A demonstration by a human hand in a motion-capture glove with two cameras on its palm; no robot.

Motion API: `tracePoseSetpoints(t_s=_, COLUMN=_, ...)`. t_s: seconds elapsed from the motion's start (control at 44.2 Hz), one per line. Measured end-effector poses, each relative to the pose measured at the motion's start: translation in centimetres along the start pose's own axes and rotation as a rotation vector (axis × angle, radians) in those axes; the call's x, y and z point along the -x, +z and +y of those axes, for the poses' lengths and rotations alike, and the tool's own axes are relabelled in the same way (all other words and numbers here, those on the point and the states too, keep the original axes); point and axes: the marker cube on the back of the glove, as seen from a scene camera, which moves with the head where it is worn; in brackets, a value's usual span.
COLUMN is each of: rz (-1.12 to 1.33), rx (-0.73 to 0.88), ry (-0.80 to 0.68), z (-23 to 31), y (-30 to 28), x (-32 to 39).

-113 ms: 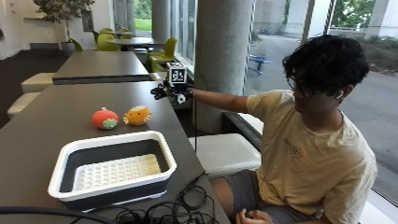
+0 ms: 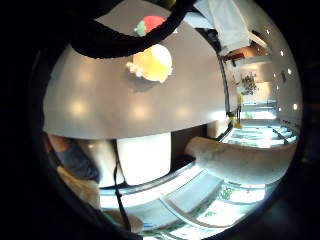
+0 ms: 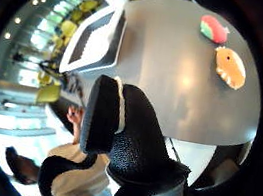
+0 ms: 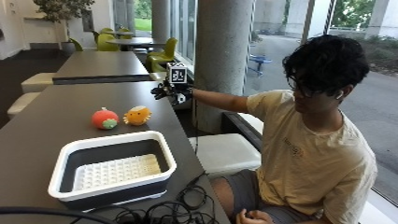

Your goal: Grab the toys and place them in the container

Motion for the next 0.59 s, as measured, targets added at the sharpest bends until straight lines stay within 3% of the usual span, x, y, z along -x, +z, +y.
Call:
tracePoseSetpoints(t_s=0.408, rz=0.021, rx=-0.013, ry=-0.006, z=0.4, y=-0.3, x=-0.5)
tracePoseSetpoints(t_s=0.589, rz=0.046, rx=0.027, ry=0.078, z=-1.0, y=-0.1, x=-1.4)
